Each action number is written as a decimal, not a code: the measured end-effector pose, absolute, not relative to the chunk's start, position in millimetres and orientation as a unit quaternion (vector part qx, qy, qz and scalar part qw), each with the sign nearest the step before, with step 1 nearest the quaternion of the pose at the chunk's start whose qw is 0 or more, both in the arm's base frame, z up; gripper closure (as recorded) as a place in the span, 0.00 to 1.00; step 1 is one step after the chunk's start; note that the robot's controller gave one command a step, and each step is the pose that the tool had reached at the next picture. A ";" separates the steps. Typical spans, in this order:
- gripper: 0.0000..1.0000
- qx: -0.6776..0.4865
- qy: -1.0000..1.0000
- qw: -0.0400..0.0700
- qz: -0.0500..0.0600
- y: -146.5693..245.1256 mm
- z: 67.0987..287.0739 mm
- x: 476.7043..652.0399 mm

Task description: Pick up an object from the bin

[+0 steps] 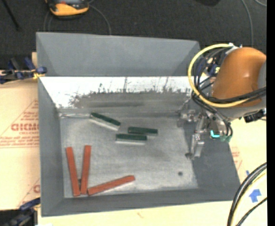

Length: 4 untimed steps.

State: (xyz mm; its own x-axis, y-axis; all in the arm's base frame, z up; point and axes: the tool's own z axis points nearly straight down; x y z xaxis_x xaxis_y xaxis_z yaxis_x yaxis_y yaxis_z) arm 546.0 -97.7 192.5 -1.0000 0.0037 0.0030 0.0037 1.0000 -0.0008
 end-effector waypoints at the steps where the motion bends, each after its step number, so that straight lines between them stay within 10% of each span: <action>1: 0.00 -0.001 -1.000 -0.002 0.001 -97.5 196.2 547.7; 4: 0.00 -0.061 -0.998 -0.002 0.001 -31.3 94.0 604.7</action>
Offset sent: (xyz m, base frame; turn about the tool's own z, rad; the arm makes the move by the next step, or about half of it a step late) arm 0.0431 0.0804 -0.0545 0.0170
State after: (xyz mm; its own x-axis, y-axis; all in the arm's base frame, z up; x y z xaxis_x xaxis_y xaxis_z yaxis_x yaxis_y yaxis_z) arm 604.7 -31.3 94.0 -0.9926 0.1212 -0.0032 0.1212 0.9926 -0.0010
